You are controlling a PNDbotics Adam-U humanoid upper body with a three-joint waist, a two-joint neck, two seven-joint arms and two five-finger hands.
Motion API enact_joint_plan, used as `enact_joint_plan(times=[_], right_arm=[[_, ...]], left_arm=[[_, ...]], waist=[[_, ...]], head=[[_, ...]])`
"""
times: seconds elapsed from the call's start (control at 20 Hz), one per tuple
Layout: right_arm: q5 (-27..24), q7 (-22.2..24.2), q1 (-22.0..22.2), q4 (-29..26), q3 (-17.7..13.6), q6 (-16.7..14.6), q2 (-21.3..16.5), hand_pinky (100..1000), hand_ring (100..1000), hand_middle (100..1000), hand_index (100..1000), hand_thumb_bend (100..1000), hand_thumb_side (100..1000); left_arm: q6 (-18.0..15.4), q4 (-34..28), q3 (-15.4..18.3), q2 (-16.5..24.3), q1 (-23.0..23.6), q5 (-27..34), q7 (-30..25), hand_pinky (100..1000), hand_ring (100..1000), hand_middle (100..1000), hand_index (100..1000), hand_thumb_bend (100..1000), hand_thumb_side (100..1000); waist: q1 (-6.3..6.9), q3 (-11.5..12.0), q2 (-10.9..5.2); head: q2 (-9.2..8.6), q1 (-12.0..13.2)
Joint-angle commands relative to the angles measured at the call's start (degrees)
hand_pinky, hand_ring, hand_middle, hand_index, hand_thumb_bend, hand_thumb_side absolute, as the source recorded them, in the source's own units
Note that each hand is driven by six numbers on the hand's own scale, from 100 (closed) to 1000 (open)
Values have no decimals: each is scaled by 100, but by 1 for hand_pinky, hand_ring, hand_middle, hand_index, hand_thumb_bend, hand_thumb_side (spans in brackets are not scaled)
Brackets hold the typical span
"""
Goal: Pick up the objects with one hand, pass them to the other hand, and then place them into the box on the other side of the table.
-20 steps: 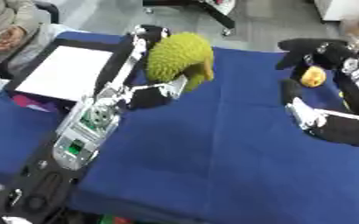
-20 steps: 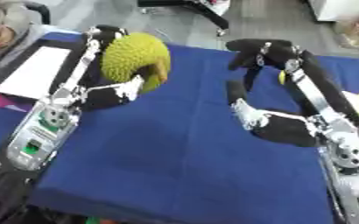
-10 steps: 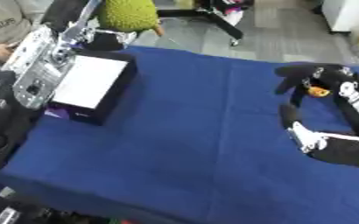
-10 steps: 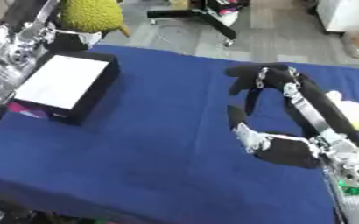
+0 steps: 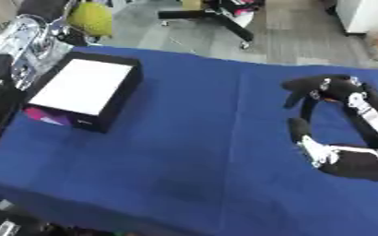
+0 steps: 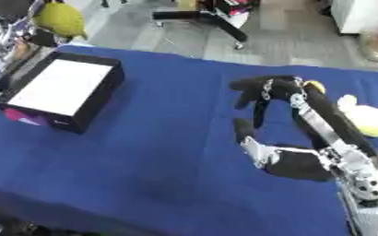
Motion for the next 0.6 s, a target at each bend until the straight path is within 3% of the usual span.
enact_joint_plan(times=[0.05,0.3,0.6], right_arm=[[-59,36,-79,-45,15,-10,-32,687,378,542,800,100,414],[-76,59,-80,-38,25,-8,-36,687,375,539,798,100,419],[-84,65,-75,-34,25,-4,-36,687,374,538,796,100,421]], left_arm=[[40,543,132,53,-194,-383,-155,448,406,427,640,605,100],[134,1247,210,-125,-227,-684,-404,456,423,440,644,549,154],[200,1687,222,-228,-198,-838,-821,500,468,477,674,582,230]], waist=[[7,-17,-108],[-3,-17,-99],[-18,-1,-94]], head=[[-74,17],[-87,-8],[-88,-13]])
